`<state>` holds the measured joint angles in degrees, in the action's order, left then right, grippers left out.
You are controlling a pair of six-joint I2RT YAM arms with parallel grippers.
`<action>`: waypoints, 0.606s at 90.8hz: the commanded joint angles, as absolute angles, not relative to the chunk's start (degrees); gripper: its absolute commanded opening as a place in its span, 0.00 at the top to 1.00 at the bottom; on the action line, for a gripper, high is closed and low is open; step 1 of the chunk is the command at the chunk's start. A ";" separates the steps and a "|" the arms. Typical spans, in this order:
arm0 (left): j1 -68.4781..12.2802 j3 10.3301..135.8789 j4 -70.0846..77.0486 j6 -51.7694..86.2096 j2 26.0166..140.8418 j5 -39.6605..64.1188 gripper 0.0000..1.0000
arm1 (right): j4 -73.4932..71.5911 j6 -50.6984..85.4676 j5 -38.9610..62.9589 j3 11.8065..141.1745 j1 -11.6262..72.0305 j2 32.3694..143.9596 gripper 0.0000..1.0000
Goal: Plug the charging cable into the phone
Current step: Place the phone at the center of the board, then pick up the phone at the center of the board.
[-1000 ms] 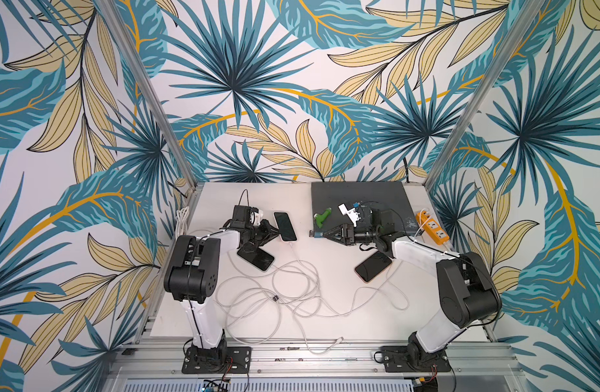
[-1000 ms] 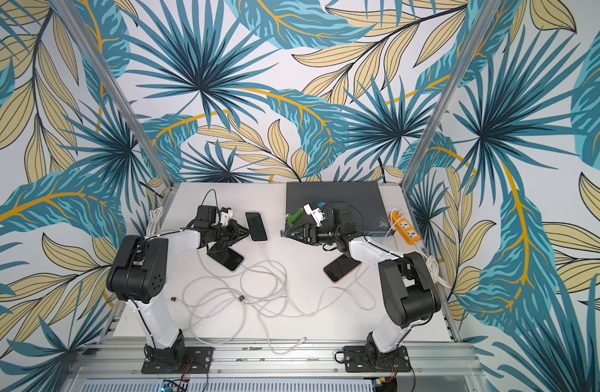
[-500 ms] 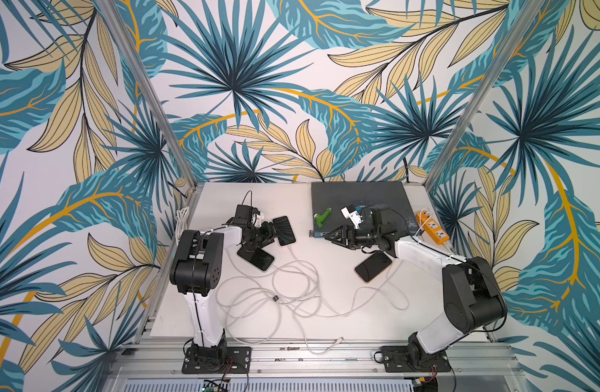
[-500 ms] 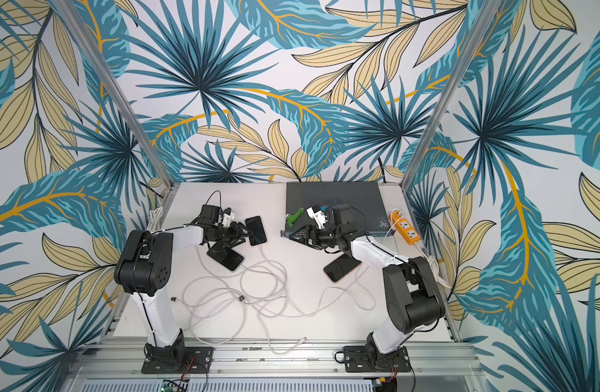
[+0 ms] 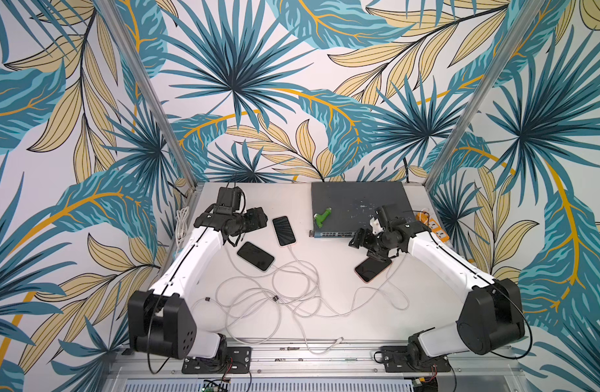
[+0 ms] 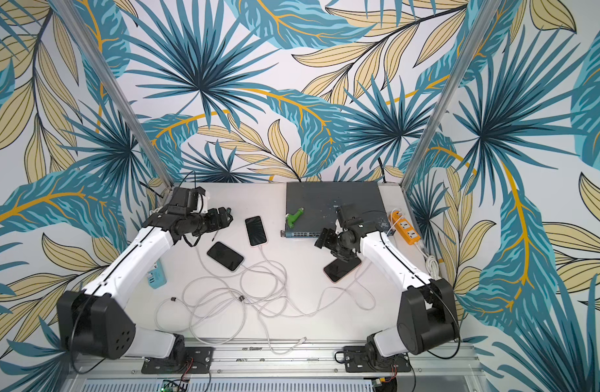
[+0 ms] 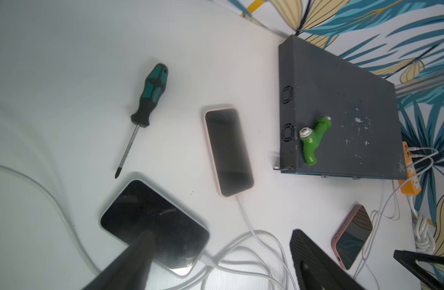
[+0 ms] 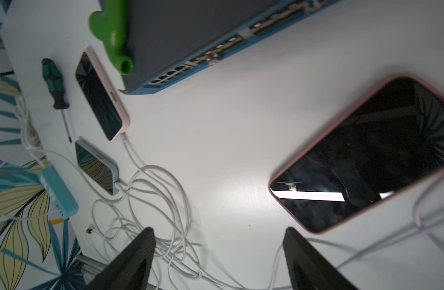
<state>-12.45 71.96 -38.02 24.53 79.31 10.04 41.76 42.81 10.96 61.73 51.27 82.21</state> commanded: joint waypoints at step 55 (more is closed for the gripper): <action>-35.38 61.90 -34.66 20.43 78.92 15.50 0.11 | 48.83 69.60 -2.63 63.47 45.12 94.97 0.10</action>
<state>-35.53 63.96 -37.65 19.84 82.15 13.41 46.81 67.13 -2.70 61.52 45.95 90.87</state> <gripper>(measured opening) 0.893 0.891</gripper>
